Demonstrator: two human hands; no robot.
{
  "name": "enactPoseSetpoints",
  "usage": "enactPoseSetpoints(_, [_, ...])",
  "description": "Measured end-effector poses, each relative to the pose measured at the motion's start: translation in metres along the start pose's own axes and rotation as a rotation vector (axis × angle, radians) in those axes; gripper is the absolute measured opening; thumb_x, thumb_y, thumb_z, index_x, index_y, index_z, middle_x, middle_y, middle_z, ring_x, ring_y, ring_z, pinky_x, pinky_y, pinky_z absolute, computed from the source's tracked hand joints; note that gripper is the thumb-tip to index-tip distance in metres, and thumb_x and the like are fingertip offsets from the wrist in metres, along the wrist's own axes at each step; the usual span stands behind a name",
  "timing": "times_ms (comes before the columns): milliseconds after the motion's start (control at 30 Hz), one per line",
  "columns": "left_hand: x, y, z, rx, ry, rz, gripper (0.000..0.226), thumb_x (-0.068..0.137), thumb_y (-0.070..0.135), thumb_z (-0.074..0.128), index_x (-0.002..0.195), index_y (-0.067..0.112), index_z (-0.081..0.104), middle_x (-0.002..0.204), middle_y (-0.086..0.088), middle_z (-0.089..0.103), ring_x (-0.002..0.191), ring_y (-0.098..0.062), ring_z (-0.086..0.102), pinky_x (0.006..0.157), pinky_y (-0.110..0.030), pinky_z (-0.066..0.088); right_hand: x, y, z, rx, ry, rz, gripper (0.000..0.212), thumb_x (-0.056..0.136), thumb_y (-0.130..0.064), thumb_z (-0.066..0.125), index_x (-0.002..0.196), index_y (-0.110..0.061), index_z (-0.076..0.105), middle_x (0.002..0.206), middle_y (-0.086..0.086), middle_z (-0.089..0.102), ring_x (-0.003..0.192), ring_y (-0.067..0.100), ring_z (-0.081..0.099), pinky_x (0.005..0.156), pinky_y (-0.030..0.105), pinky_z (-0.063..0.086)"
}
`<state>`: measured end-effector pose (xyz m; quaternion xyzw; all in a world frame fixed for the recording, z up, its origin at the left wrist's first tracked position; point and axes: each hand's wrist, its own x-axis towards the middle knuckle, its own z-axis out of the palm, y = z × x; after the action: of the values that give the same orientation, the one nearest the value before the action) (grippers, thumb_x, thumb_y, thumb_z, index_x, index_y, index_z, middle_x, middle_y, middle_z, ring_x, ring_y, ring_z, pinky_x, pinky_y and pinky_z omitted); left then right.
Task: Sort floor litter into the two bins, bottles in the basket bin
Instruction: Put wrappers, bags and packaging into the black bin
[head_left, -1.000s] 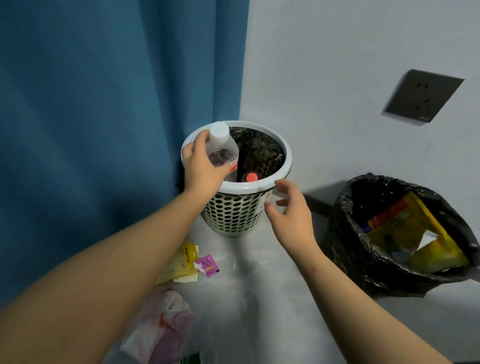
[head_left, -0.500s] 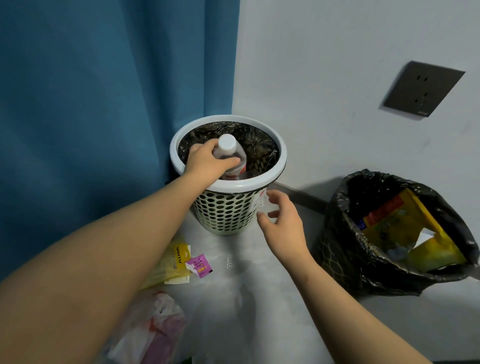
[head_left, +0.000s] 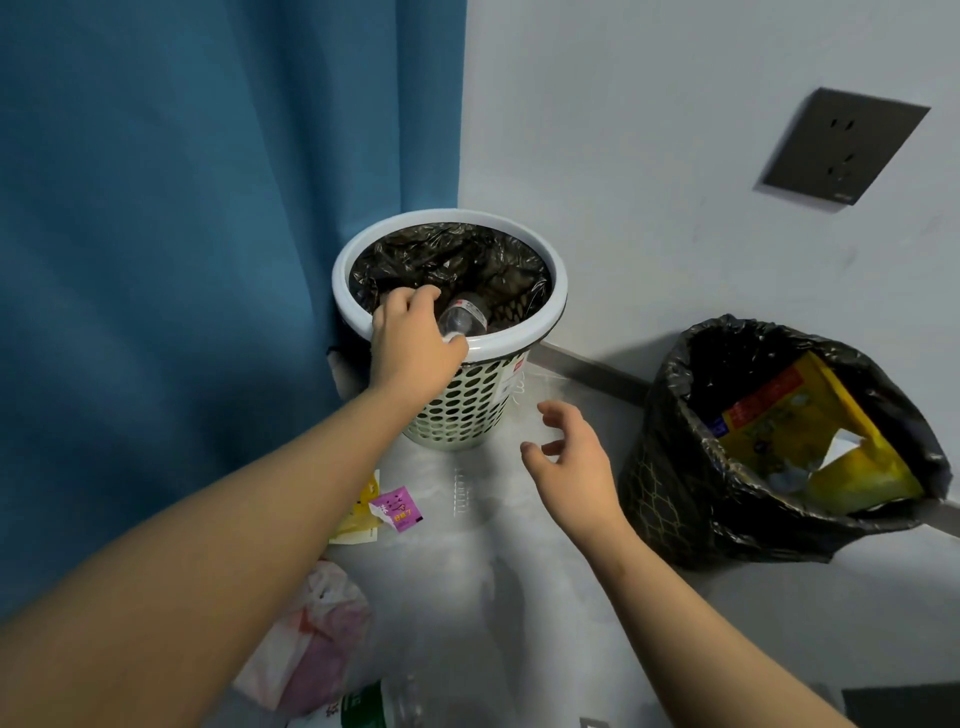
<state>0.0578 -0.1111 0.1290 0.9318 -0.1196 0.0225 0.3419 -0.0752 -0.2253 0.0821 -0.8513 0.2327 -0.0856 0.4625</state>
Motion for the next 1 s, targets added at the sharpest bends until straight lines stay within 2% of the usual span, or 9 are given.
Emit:
enactPoseSetpoints(133, [-0.039, -0.002, 0.009, 0.03, 0.114, 0.115, 0.044, 0.084, 0.018, 0.058, 0.128, 0.016, 0.051, 0.127, -0.007, 0.045, 0.122, -0.026, 0.037, 0.098, -0.033, 0.031, -0.012, 0.016, -0.002, -0.026, -0.009, -0.009, 0.044, 0.088, -0.016, 0.056, 0.13, -0.019, 0.045, 0.132, -0.001, 0.048, 0.096, 0.013, 0.053, 0.082, 0.025, 0.042])
enactPoseSetpoints(233, [-0.075, -0.009, 0.025, 0.012, 0.066, 0.239, 0.037, 0.081, 0.014, 0.061, 0.119, 0.012, 0.059, 0.115, -0.01, 0.052, 0.11, -0.027, 0.046, 0.09, -0.032, 0.037, -0.026, 0.036, -0.003, -0.064, -0.031, -0.004, 0.042, 0.088, -0.016, 0.056, 0.129, -0.02, 0.045, 0.13, -0.002, 0.048, 0.095, 0.013, 0.052, 0.083, 0.026, 0.042])
enactPoseSetpoints(367, [-0.128, -0.028, 0.062, 0.041, -0.24, 0.282, 0.033, 0.084, 0.018, 0.059, 0.117, 0.016, 0.058, 0.117, -0.005, 0.051, 0.112, -0.022, 0.048, 0.094, -0.03, 0.039, -0.056, 0.078, -0.005, -0.168, -0.096, 0.035, 0.043, 0.087, -0.017, 0.057, 0.128, -0.024, 0.047, 0.13, -0.003, 0.048, 0.097, 0.013, 0.053, 0.092, 0.033, 0.044])
enactPoseSetpoints(467, [-0.162, -0.046, 0.088, 0.075, -0.448, 0.261, 0.035, 0.085, 0.02, 0.057, 0.119, 0.018, 0.056, 0.121, -0.003, 0.049, 0.115, -0.023, 0.049, 0.099, -0.034, 0.04, -0.082, 0.117, -0.004, -0.274, -0.263, 0.126, 0.055, 0.085, -0.02, 0.061, 0.136, -0.023, 0.04, 0.14, 0.004, 0.041, 0.119, 0.021, 0.047, 0.101, 0.029, 0.036])
enactPoseSetpoints(567, [-0.195, -0.06, 0.112, 0.153, -0.625, 0.212, 0.037, 0.087, 0.024, 0.055, 0.124, 0.021, 0.053, 0.128, -0.001, 0.046, 0.12, -0.021, 0.046, 0.101, -0.032, 0.039, -0.112, 0.153, -0.002, -0.451, -0.537, 0.295, 0.078, 0.08, -0.038, 0.064, 0.145, -0.036, 0.021, 0.154, 0.007, 0.014, 0.139, 0.032, 0.021, 0.112, 0.04, 0.027])
enactPoseSetpoints(633, [-0.213, -0.069, 0.123, 0.179, -0.711, 0.2, 0.037, 0.087, 0.025, 0.053, 0.124, 0.022, 0.052, 0.129, -0.001, 0.045, 0.122, -0.021, 0.044, 0.102, -0.032, 0.038, -0.128, 0.167, -0.003, -0.528, -0.661, 0.344, 0.085, 0.079, -0.044, 0.065, 0.146, -0.042, 0.012, 0.157, 0.002, -0.004, 0.142, 0.036, 0.006, 0.113, 0.047, 0.024])
enactPoseSetpoints(700, [-0.225, -0.077, 0.13, 0.185, -0.773, 0.191, 0.037, 0.087, 0.025, 0.053, 0.123, 0.021, 0.052, 0.128, -0.001, 0.046, 0.121, -0.021, 0.044, 0.101, -0.033, 0.039, -0.141, 0.174, -0.004, -0.595, -0.714, 0.344, 0.092, 0.076, -0.043, 0.068, 0.145, -0.044, 0.008, 0.157, 0.0, -0.01, 0.142, 0.036, 0.002, 0.113, 0.047, 0.024])
enactPoseSetpoints(833, [-0.237, -0.09, 0.136, 0.19, -0.807, 0.153, 0.036, 0.086, 0.023, 0.052, 0.122, 0.021, 0.052, 0.125, -0.001, 0.047, 0.117, -0.021, 0.048, 0.097, -0.03, 0.041, -0.159, 0.189, 0.001, -0.732, -0.707, 0.33, 0.094, 0.071, -0.04, 0.068, 0.143, -0.045, 0.008, 0.154, 0.0, 0.0, 0.137, 0.033, 0.013, 0.109, 0.048, 0.031])
enactPoseSetpoints(1000, [-0.244, -0.101, 0.138, 0.203, -0.779, 0.146, 0.038, 0.086, 0.022, 0.051, 0.124, 0.021, 0.052, 0.127, 0.0, 0.049, 0.121, -0.022, 0.044, 0.099, -0.028, 0.039, -0.176, 0.204, 0.01, -0.721, -0.587, 0.293, 0.065, 0.087, -0.039, 0.048, 0.143, -0.042, 0.015, 0.144, 0.004, 0.018, 0.126, 0.032, 0.029, 0.1, 0.045, 0.043])
